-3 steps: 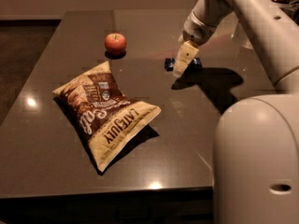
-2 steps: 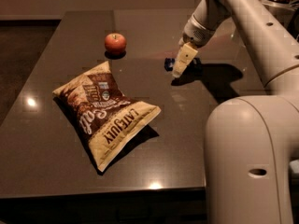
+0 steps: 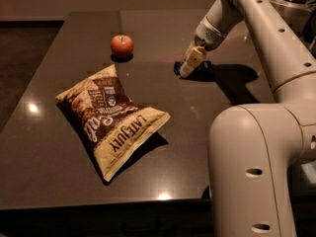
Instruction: Move rxbar blueberry near brown chip bag
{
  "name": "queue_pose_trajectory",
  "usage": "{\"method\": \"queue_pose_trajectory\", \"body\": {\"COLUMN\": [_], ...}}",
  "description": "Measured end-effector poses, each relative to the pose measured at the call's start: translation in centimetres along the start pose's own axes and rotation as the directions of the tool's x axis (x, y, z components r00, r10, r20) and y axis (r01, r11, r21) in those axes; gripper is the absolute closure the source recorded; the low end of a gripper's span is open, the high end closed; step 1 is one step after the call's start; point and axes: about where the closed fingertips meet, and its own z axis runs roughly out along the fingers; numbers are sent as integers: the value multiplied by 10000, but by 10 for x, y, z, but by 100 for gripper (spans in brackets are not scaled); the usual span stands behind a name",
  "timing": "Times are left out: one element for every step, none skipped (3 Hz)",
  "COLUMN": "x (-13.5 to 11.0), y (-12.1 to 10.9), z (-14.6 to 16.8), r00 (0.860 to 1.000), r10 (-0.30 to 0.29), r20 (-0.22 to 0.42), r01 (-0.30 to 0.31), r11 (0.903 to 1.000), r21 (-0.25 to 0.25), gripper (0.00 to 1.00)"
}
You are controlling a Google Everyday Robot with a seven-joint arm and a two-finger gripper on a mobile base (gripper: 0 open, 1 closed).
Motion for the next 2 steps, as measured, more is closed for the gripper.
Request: {"method": "queue_pose_trajectory", "body": {"x": [-5, -5], "y": [-1, -1], "z": [-4, -7], "r00": [9998, 9996], "r10": [-41, -121], "r20": [218, 239], "r01": [41, 120], "r11": [10000, 9999], "r21": [-5, 16], "gripper": [56, 79]}}
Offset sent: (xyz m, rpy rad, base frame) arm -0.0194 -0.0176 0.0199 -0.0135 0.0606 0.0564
